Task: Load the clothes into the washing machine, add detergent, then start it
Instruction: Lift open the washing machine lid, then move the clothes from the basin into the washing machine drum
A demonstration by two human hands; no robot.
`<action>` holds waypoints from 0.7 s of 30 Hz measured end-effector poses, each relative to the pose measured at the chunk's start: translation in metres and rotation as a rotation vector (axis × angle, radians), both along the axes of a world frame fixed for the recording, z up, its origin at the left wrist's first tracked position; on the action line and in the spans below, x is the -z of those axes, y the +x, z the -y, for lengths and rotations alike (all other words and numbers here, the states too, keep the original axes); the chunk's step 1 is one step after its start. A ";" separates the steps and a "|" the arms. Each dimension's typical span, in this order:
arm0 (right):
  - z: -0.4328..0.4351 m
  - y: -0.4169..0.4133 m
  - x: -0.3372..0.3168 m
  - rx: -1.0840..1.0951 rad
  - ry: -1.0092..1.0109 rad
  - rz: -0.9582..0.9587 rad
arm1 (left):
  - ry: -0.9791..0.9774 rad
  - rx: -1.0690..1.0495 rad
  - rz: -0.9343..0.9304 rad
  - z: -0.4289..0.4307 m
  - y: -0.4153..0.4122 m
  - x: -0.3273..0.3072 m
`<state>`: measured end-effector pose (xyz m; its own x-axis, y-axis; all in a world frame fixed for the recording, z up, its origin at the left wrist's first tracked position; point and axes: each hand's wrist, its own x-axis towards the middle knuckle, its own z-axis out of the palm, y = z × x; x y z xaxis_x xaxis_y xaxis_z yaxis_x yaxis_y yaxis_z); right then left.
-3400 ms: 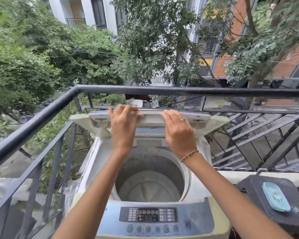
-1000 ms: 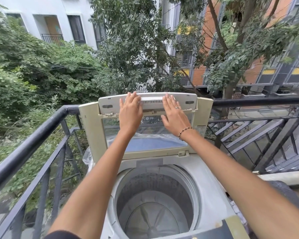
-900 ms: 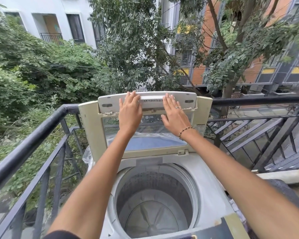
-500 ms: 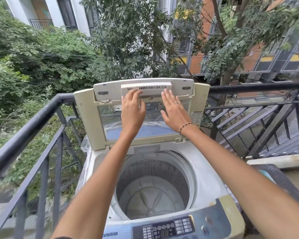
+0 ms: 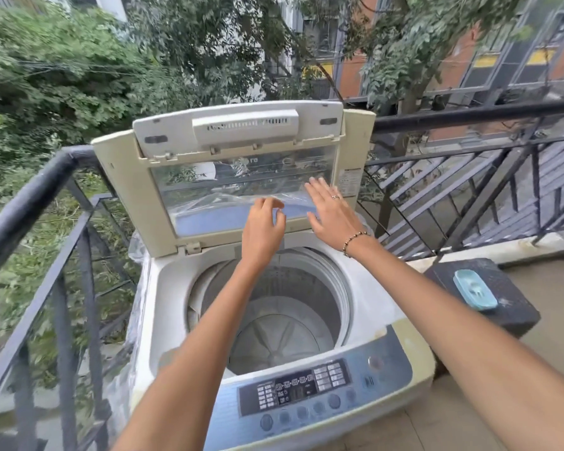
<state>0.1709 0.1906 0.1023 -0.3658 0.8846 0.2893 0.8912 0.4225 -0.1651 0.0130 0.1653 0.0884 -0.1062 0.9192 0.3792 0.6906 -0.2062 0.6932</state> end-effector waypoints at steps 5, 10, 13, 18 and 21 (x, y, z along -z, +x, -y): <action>0.005 0.038 0.022 0.049 -0.038 -0.016 | -0.076 0.084 -0.014 0.005 0.039 0.019; -0.001 0.088 0.036 0.108 -0.078 -0.087 | -0.115 0.150 -0.018 -0.004 0.093 0.027; -0.011 0.133 0.043 0.152 -0.118 -0.128 | -0.121 0.157 0.003 -0.013 0.136 0.035; -0.039 0.223 0.071 0.227 -0.221 -0.169 | -0.138 0.139 0.056 -0.034 0.221 0.052; -0.057 0.274 0.103 0.241 -0.254 -0.210 | -0.208 0.144 0.075 -0.052 0.277 0.068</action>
